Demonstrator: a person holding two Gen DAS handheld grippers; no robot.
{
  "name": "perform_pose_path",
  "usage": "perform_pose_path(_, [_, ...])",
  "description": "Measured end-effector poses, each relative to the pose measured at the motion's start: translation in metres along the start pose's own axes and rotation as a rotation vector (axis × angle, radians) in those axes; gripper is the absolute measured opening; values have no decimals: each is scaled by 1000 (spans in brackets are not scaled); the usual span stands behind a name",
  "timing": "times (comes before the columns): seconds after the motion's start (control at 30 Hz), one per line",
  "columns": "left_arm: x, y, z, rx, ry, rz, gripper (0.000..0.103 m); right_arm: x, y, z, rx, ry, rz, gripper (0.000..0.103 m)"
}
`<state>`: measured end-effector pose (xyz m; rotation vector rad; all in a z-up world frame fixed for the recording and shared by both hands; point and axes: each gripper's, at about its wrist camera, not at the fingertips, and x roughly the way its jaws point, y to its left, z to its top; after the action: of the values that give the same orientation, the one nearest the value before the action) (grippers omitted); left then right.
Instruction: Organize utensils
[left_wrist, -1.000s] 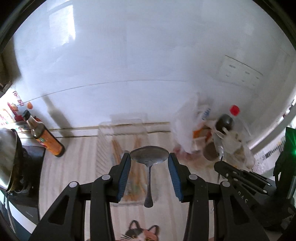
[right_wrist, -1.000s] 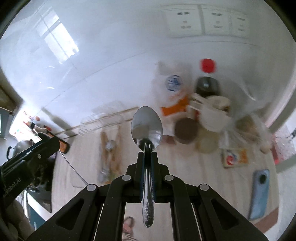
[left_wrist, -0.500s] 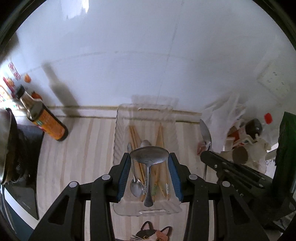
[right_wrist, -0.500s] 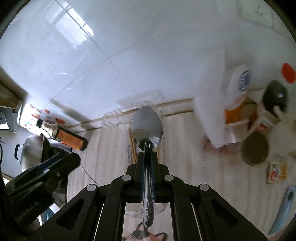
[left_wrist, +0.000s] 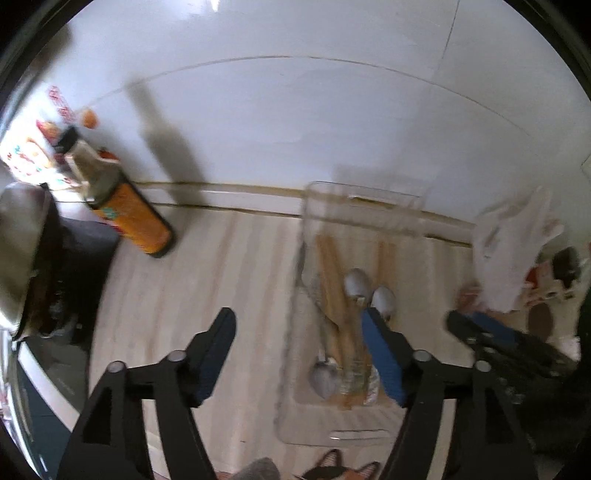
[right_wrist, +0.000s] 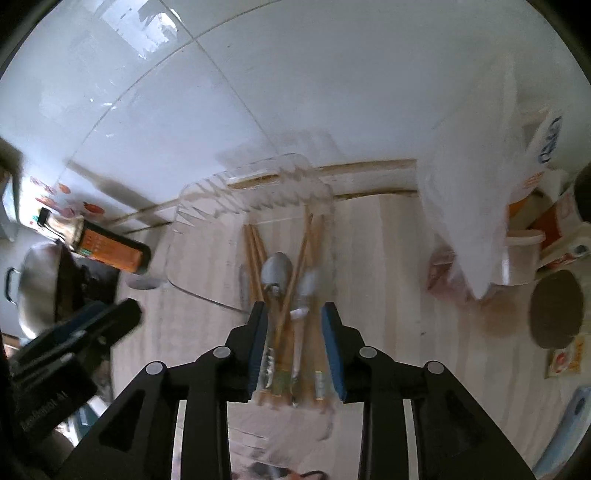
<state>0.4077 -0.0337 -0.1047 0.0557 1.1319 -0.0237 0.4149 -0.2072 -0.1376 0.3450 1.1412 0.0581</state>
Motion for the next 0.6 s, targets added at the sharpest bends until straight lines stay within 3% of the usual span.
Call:
perform_pose_path(0.07, [-1, 3, -10, -3, -21, 41, 76, -7, -4, -5, -22, -18, -42, 48])
perform_pose_path(0.2, [1, 6, -26, -8, -45, 84, 97, -15, -7, -21, -84, -56, -144, 62])
perform_pose_path(0.27, [2, 6, -34, -5, -51, 100, 103, -18, -9, -32, -107, -67, -173, 71])
perform_pose_path(0.37, [5, 7, -45, 0, -50, 111, 103, -20, -8, -48, -136, -77, -206, 89])
perform_pose_path(0.47, [2, 8, -54, 5, -54, 105, 103, -24, -11, -60, -145, -76, -231, 100])
perform_pose_path(0.6, [-10, 12, -67, 7, -78, 96, 103, -34, -10, -77, -136, -88, -265, 102])
